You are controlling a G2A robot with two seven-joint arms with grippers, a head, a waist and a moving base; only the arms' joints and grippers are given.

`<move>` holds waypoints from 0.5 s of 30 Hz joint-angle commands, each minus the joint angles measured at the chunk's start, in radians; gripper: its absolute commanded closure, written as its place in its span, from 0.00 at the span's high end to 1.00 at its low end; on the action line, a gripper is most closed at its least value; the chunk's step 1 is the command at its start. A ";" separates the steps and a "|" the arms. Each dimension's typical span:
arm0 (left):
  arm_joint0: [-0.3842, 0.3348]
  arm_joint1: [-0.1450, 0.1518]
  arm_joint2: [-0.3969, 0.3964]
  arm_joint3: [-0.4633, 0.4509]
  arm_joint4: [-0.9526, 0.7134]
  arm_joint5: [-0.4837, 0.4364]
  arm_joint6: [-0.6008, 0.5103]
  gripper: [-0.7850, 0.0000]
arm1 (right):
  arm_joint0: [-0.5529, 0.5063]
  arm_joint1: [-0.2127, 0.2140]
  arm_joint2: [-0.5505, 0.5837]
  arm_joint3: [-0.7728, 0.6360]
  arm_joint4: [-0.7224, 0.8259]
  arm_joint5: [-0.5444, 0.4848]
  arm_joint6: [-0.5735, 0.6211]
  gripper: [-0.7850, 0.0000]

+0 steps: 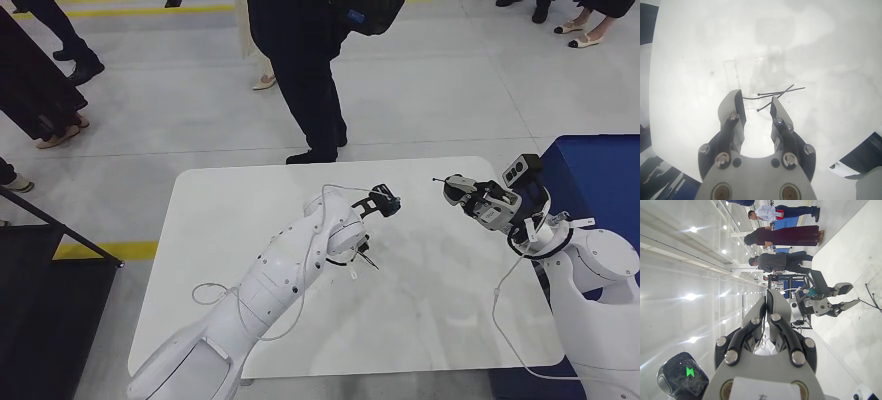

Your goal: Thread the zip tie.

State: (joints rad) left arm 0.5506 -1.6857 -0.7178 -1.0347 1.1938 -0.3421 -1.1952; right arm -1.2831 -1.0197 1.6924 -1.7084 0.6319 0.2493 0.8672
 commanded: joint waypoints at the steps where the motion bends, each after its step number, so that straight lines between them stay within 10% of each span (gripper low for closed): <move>1: 0.000 0.001 0.006 -0.008 0.016 -0.010 0.000 1.00 | 0.000 0.000 0.000 0.000 0.000 0.000 0.000 0.00; 11: 0.023 0.008 0.015 -0.046 0.056 -0.019 -0.050 1.00 | 0.000 0.000 0.000 0.000 0.000 0.000 0.000 0.00; 13: 0.033 0.014 0.008 -0.073 0.060 -0.033 -0.084 0.50 | 0.000 0.000 0.000 0.000 0.000 0.000 0.000 0.00; 15: 0.048 0.020 0.013 -0.093 0.039 -0.101 -0.163 0.48 | 0.000 0.000 0.000 0.000 0.000 0.000 0.000 0.00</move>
State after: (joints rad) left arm 0.5910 -1.6679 -0.7099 -1.1211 1.2455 -0.4010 -1.3107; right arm -1.2831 -1.0197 1.6924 -1.7084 0.6319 0.2493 0.8672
